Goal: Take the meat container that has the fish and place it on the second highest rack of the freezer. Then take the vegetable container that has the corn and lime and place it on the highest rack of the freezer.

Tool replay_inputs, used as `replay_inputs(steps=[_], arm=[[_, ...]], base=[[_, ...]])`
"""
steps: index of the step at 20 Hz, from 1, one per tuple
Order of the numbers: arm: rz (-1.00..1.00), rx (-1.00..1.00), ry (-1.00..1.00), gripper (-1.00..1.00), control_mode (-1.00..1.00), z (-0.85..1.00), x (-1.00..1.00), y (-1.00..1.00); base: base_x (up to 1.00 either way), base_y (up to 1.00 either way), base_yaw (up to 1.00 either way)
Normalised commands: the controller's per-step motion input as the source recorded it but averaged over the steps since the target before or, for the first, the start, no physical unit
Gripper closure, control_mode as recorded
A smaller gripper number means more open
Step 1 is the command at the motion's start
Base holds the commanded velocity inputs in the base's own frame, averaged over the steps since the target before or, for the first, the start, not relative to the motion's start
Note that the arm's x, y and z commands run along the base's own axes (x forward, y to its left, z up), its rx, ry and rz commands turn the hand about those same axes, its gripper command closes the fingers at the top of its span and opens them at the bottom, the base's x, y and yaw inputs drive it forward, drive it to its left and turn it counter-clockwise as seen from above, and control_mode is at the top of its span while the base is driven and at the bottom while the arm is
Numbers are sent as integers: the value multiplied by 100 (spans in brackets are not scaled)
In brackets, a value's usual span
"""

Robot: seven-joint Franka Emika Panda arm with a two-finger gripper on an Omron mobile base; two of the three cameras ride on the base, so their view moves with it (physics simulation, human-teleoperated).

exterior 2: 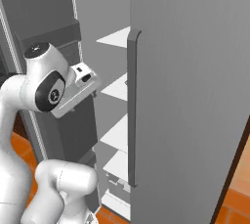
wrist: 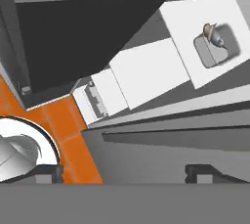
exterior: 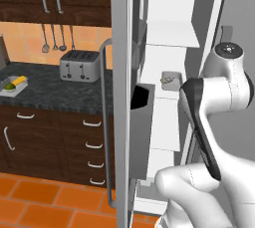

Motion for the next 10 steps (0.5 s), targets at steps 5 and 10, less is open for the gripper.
replay_inputs(steps=[5, 10], arm=[[-76, 20, 2, -100, -100, 0, -70, 1], [-58, 32, 6, -100, -100, 8, -92, 3]], base=[[0, 0, 0], [0, 0, 0]])
